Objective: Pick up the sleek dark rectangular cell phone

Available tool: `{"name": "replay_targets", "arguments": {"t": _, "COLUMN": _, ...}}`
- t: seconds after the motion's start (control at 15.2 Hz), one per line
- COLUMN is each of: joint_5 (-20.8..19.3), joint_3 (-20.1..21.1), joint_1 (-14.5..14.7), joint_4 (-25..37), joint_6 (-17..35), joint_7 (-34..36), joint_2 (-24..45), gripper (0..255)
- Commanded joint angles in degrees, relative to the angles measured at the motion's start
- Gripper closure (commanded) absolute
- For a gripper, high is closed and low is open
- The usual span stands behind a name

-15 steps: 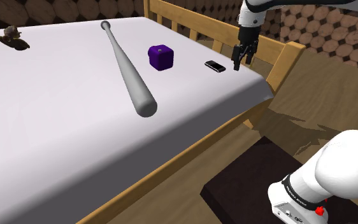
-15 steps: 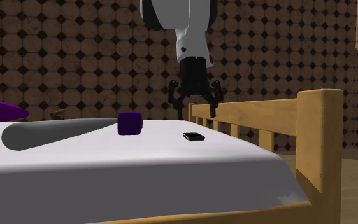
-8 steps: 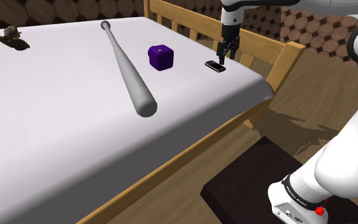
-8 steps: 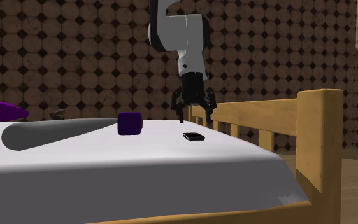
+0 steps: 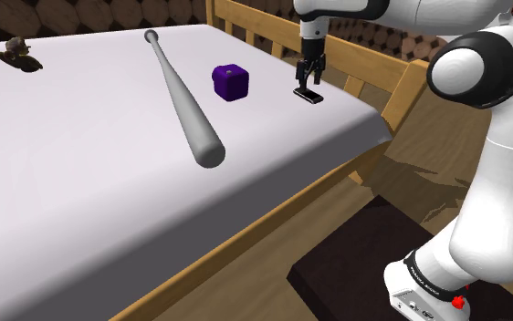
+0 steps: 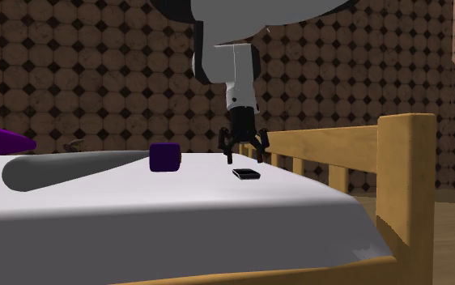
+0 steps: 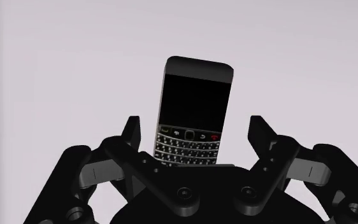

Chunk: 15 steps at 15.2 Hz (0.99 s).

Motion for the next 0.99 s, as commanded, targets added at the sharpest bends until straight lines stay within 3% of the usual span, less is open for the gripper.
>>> {"name": "replay_targets", "arguments": {"t": 0.0, "joint_5": 0.01, "joint_3": 0.02, "joint_1": 0.01, "joint_4": -1.44, "joint_6": 1.5, "joint_7": -0.01, "joint_2": 0.05, "gripper": 0}}
{"name": "replay_targets", "arguments": {"t": 0.33, "joint_5": 0.0, "joint_3": 0.05, "joint_1": 0.08, "joint_4": -4.43, "joint_6": 4.33, "joint_7": 0.12, "joint_2": -0.11, "gripper": 0}}
{"name": "replay_targets", "arguments": {"t": 0.4, "joint_5": -0.01, "joint_3": 0.04, "joint_1": 0.07, "joint_4": -4.46, "joint_6": 4.3, "joint_7": 0.1, "joint_2": -0.18, "gripper": 255}}
{"name": "replay_targets", "arguments": {"t": 0.92, "joint_5": 0.0, "joint_3": 0.03, "joint_1": 0.05, "joint_4": -4.35, "joint_6": 4.26, "joint_7": 0.08, "joint_2": -0.09, "gripper": 255}}
